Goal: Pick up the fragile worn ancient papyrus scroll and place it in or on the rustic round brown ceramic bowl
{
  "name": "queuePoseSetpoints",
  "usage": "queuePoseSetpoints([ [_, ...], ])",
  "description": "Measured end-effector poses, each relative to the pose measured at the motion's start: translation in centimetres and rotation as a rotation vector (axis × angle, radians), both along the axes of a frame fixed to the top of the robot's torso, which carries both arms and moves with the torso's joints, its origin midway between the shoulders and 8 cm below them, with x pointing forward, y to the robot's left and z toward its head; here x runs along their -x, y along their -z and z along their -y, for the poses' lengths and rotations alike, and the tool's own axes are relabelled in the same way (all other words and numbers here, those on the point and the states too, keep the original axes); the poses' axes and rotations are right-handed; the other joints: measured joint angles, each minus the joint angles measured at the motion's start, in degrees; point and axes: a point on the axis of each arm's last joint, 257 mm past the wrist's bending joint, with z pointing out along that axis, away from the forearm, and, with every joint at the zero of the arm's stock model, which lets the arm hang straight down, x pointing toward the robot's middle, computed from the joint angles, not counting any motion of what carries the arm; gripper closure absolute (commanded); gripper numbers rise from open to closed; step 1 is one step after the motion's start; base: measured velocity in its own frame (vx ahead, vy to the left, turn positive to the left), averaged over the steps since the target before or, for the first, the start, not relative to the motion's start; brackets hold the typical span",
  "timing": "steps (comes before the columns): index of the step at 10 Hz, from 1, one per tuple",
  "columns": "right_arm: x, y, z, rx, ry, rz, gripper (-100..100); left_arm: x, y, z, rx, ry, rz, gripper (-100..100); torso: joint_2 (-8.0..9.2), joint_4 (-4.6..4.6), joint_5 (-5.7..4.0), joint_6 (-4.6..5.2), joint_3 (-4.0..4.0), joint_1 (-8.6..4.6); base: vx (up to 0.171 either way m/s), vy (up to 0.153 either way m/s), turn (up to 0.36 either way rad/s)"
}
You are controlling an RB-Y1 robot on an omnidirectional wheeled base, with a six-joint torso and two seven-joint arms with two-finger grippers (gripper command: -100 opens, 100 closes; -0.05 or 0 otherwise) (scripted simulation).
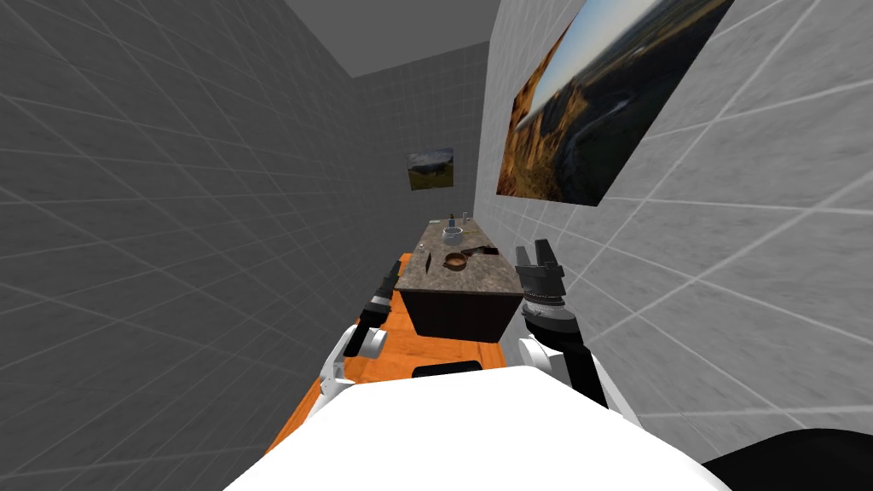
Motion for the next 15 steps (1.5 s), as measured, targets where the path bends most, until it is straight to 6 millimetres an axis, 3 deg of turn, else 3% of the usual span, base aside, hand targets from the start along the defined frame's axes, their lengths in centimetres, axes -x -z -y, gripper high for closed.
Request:
queuePoseSetpoints([
  [9,0.0,0.0,0.0,0.000,0.000,0.000,0,-5.5,5.8,2.2,-0.241,0.008,-0.126,-100,-0.11,-0.02,-0.03,-0.01,-0.06,-0.14,-0.017,0.004,-0.024],
  [15,0.0,0.0,0.0,0.000,0.000,0.000,0,-9.5,10.7,3.0,-0.451,0.003,-0.213,-100,-0.19,-0.04,-0.06,-0.02,-0.10,-0.27,0.007,-0.040,-0.003],
])
